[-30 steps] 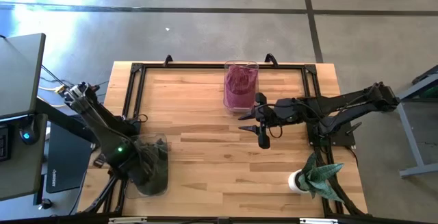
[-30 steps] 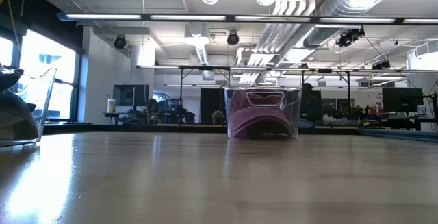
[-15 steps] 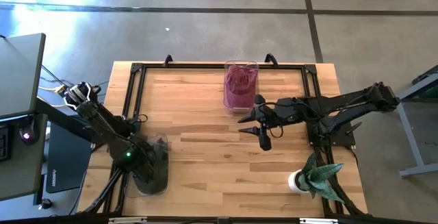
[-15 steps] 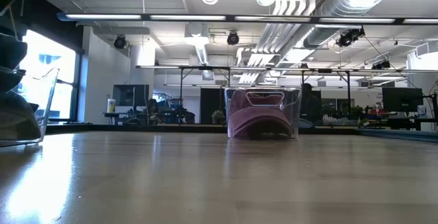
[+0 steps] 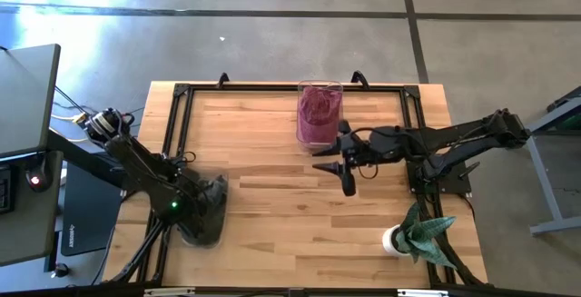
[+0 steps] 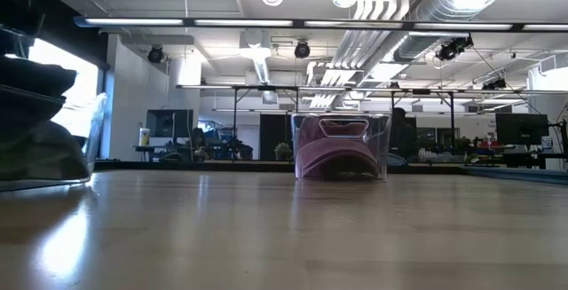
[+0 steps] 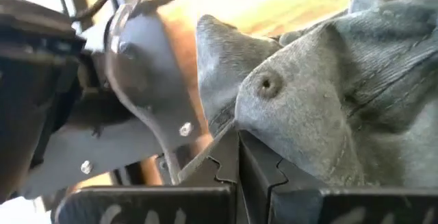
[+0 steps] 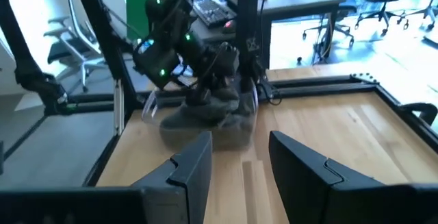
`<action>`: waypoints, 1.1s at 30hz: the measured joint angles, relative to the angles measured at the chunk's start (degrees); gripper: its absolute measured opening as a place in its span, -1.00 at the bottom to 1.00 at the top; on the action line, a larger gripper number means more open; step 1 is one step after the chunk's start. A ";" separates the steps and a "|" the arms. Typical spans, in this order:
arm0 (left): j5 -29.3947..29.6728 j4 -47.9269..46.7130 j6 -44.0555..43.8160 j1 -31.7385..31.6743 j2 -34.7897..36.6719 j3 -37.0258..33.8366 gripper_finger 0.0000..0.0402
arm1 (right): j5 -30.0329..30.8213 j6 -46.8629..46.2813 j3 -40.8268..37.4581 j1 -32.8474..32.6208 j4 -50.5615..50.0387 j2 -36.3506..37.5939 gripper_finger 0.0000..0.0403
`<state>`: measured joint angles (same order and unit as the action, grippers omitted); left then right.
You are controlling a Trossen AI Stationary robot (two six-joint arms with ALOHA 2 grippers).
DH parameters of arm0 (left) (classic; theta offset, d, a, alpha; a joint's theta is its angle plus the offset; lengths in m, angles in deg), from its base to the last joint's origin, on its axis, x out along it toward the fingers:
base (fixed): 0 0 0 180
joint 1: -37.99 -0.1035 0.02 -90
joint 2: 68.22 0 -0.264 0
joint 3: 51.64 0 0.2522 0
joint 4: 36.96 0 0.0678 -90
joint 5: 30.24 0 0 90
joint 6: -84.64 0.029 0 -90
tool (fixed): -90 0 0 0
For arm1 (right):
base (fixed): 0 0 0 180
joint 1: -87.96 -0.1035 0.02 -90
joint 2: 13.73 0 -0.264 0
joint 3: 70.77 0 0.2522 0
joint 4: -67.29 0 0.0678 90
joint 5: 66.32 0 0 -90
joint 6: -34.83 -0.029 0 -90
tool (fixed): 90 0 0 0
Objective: Pick & Place hat
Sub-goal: Put the black cap into the bottom transparent bin
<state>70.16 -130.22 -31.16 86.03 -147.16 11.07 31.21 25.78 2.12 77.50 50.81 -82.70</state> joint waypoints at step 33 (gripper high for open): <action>0.96 9.06 -12.49 2.22 8.84 -7.99 -1.00 | 3.26 -3.99 0.02 -0.02 3.90 0.02 -0.30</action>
<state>71.12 -121.16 -43.65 88.25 -138.32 3.08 34.47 21.79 2.15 77.48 54.72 -82.67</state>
